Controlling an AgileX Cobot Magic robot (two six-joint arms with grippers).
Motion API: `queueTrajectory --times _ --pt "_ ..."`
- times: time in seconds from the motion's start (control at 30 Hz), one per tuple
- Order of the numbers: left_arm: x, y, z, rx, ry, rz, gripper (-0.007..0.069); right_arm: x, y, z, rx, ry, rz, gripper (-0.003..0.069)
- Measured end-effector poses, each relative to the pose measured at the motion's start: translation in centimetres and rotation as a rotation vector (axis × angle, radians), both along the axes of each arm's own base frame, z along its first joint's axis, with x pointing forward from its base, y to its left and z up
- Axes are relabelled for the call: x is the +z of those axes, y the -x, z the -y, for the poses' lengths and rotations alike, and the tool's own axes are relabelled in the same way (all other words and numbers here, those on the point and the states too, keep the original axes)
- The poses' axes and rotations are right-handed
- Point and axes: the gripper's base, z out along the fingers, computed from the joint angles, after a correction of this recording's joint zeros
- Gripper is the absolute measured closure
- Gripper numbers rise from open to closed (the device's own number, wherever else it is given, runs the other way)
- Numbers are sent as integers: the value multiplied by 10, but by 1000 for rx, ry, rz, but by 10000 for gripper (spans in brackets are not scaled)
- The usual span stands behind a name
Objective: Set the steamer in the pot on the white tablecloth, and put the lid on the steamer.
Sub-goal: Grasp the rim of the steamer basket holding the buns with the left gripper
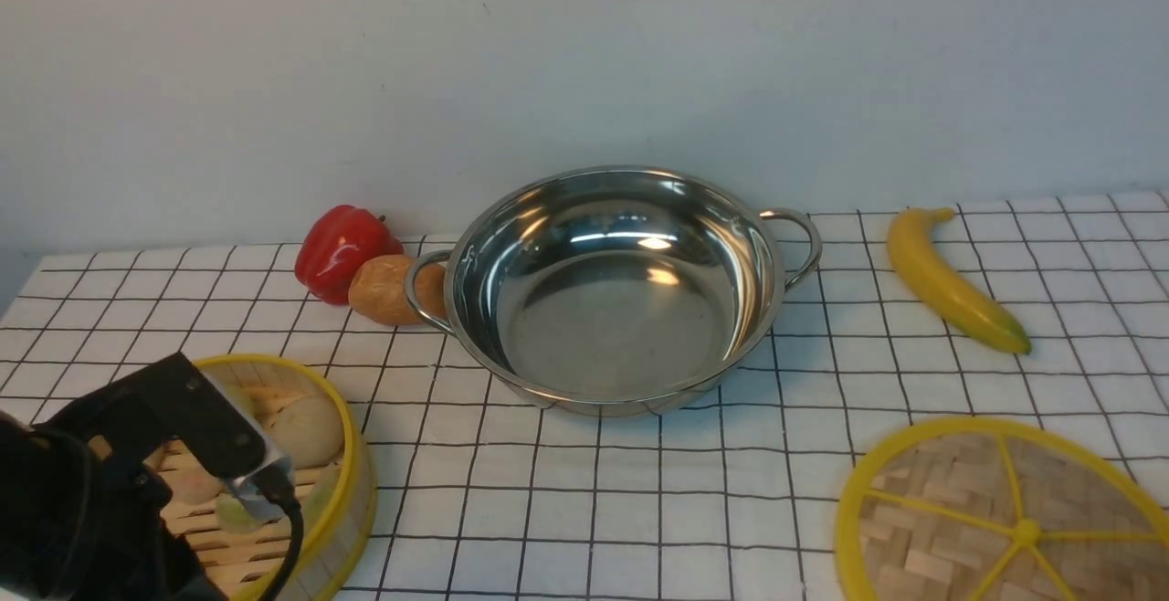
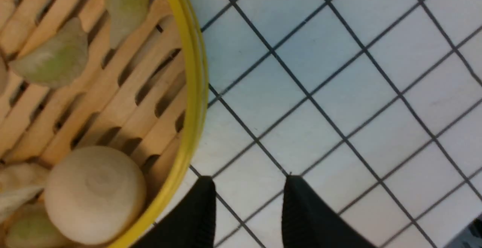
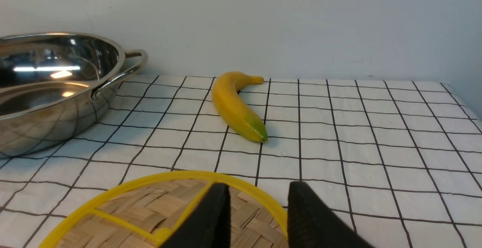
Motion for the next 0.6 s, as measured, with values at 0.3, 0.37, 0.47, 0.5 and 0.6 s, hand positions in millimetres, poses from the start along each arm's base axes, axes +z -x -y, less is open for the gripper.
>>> queueTrajectory --times 0.3,0.37,0.47,0.5,0.6 --pt "-28 -25 -5 -98 -57 3 382 0 0 0 0 0 0 417" --pt "-33 -28 -6 -102 -60 -10 382 0 0 0 0 0 0 417" --pt "-42 -31 -6 -107 -56 -45 382 0 0 0 0 0 0 417" --pt "-44 -32 -6 -109 -53 -51 382 0 0 0 0 0 0 417" --pt "-46 -35 -5 -126 -54 -43 382 0 0 0 0 0 0 417"
